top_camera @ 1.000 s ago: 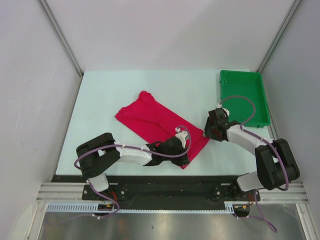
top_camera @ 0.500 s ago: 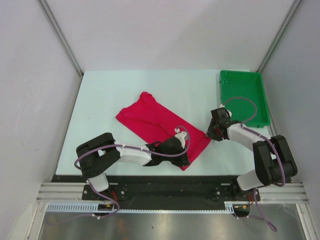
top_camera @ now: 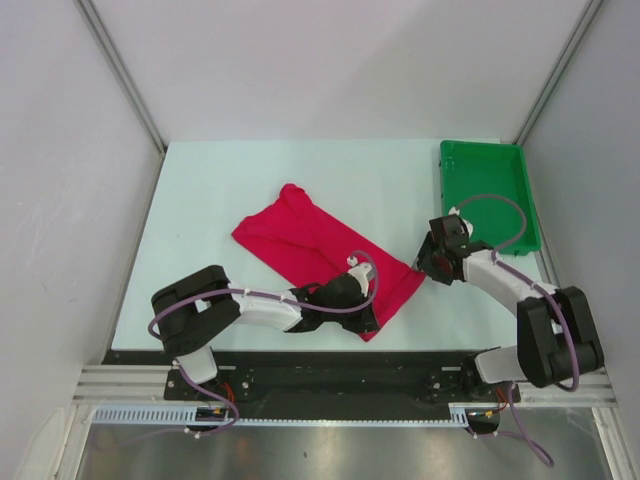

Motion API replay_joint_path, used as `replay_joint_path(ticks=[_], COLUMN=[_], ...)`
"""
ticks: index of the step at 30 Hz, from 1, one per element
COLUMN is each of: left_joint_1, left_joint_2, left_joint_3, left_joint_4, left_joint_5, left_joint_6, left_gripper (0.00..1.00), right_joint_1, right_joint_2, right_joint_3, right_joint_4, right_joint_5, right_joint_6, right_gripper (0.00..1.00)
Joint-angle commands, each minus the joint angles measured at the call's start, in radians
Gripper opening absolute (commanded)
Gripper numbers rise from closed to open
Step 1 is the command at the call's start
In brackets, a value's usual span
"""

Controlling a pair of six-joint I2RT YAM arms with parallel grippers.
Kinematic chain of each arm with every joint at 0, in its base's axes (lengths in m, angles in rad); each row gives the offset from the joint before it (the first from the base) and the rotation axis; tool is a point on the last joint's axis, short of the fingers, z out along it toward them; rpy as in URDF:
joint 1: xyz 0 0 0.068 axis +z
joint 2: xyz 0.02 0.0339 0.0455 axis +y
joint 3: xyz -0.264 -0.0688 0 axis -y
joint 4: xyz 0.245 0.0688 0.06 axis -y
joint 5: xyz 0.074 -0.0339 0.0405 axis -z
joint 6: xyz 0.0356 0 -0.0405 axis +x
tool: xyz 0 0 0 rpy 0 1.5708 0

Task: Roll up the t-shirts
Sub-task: Roll the T-shirt to the center of the board.

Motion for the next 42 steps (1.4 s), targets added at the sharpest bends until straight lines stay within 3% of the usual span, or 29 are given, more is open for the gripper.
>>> replay_joint_path(ticks=[1, 3, 6, 15, 27, 34, 42], left_joint_1=[0.001, 0.001, 0.002, 0.005, 0.004, 0.002, 0.002], left_joint_2=[-0.041, -0.04, -0.037, -0.034, -0.04, -0.069, -0.077], left_joint_3=[-0.013, -0.013, -0.009, 0.003, -0.003, -0.007, 0.0], left_joint_4=[0.001, 0.002, -0.001, -0.013, -0.008, -0.024, -0.045], left_joint_5=[0.051, 0.051, 0.053, 0.045, 0.041, 0.016, 0.001], left_joint_6=[-0.029, -0.03, -0.03, -0.027, -0.015, 0.022, 0.047], left_gripper=[0.0, 0.0, 0.0, 0.0, 0.0, 0.0, 0.01], right_joint_1=[0.001, 0.007, 0.035, 0.22, 0.225, 0.223, 0.228], right_joint_2=[-0.158, -0.217, -0.283, -0.246, -0.067, -0.088, -0.136], right_joint_3=[-0.021, -0.046, -0.084, -0.119, -0.121, -0.119, -0.118], right_joint_4=[-0.084, -0.09, -0.093, -0.115, -0.043, -0.046, -0.044], right_joint_5=[0.076, 0.064, 0.061, 0.185, 0.202, 0.236, 0.242], right_joint_6=[0.051, 0.103, 0.203, 0.484, 0.57, 0.595, 0.585], right_gripper=[0.62, 0.67, 0.67, 0.67, 0.6, 0.52, 0.65])
